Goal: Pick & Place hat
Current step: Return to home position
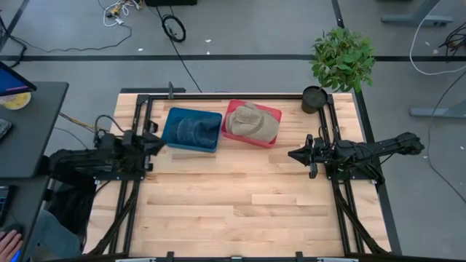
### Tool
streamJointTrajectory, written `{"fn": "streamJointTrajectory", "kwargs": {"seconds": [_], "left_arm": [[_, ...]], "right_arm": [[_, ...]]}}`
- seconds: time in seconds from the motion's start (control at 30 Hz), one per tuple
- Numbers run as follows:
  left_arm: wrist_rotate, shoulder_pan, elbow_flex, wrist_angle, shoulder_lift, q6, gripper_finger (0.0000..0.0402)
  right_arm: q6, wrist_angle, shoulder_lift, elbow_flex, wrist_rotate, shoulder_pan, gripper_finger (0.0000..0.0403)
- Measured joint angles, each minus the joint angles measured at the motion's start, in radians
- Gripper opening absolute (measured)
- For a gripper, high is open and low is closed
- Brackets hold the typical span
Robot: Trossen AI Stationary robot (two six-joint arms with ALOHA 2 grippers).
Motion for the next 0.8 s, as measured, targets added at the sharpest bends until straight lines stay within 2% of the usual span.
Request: {"fn": "streamJointTrajectory", "kwargs": {"seconds": [0.23, 0.4, 0.8], "left_arm": [[-0.002, 0.000, 0.000, -0.268, 0.000, 0.000, 0.0016], [-0.004, 0.000, 0.000, -0.393, 0.000, 0.002, 0.0016], [-0.006, 0.001, 0.000, -0.559, 0.000, 0.002, 0.0016]], "right_arm": [[0.000, 0.000, 0.000, 0.000, 0.000, 0.000, 0.0031], [0.000, 0.000, 0.000, 0.000, 0.000, 0.000, 0.0031], [0.000, 0.000, 0.000, 0.000, 0.000, 0.000, 0.0031]]}}
